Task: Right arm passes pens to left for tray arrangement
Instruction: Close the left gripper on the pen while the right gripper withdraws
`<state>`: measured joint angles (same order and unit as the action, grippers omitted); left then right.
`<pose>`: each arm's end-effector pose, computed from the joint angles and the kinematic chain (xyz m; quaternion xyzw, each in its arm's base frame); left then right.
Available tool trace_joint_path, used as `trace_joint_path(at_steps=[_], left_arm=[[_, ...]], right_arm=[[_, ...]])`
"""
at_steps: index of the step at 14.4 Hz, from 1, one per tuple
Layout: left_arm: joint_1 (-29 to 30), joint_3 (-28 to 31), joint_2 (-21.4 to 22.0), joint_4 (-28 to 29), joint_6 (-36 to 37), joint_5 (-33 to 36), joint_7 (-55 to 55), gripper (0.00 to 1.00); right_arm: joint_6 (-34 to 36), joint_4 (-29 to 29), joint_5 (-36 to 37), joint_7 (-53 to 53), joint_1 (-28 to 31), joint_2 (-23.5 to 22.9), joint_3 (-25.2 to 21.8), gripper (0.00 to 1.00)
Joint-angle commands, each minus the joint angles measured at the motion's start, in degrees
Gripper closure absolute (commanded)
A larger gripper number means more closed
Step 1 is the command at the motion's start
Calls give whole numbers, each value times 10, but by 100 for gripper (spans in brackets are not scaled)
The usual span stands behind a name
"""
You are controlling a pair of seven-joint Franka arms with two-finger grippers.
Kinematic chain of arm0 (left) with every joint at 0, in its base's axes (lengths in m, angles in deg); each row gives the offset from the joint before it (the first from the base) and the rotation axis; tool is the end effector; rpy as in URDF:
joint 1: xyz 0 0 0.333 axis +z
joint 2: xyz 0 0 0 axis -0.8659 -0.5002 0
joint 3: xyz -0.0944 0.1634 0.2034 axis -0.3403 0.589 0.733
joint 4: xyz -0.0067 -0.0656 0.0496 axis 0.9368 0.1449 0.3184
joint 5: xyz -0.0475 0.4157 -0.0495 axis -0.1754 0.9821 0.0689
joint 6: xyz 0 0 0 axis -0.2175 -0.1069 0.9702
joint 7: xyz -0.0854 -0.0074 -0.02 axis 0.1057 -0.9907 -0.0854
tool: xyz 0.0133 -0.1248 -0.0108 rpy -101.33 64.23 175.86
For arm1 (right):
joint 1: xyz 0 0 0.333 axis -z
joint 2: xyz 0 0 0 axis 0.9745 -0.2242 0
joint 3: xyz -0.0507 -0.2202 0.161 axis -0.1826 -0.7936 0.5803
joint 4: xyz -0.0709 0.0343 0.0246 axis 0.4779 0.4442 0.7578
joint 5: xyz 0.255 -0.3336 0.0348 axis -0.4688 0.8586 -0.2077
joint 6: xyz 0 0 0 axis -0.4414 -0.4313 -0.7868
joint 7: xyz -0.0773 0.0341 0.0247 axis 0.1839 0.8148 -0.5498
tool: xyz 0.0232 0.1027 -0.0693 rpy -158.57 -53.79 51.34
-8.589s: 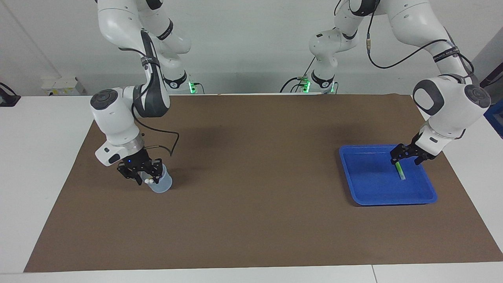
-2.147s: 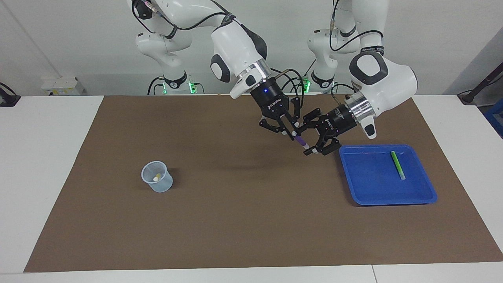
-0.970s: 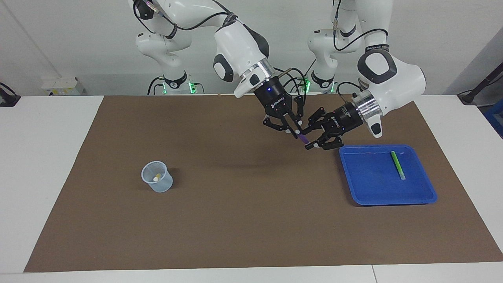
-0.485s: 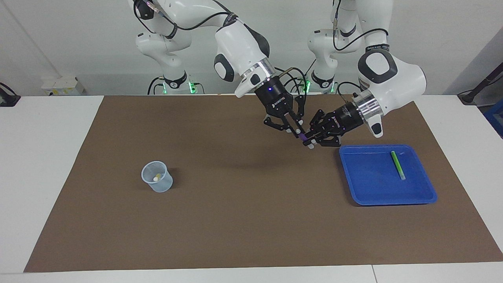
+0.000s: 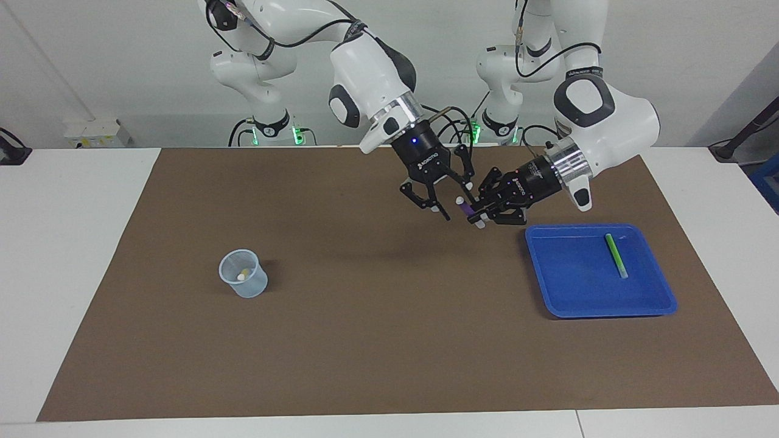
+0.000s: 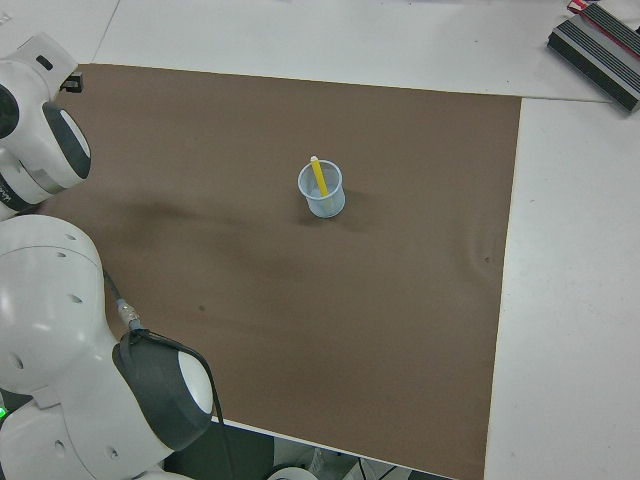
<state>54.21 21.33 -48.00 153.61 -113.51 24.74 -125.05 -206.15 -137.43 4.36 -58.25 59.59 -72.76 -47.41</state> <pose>0.6060 -0.1942 0.4383 0.6345 0.6209 -0.2833 0.3628 0.5894 0.4313 0.5006 -0.8933 -0.0669 -0.3519 0.2715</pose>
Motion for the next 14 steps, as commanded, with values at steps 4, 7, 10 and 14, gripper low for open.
trace_joint_path(at_steps=[4,7,10,14], left_arm=[[-4,6,19,24,46,152,158,100],[-4,6,19,24,59,251,251,100],[0,7,18,24,58,339,352,100],[4,7,16,19,54,431,515,100]], right_arm=[[104,22,-3,-11,46,-5,5,0],[204,21,-4,-43,78,12,5,0],[320,20,-1,-103,124,34,4,0],[431,14,7,-128,180,57,2,0]])
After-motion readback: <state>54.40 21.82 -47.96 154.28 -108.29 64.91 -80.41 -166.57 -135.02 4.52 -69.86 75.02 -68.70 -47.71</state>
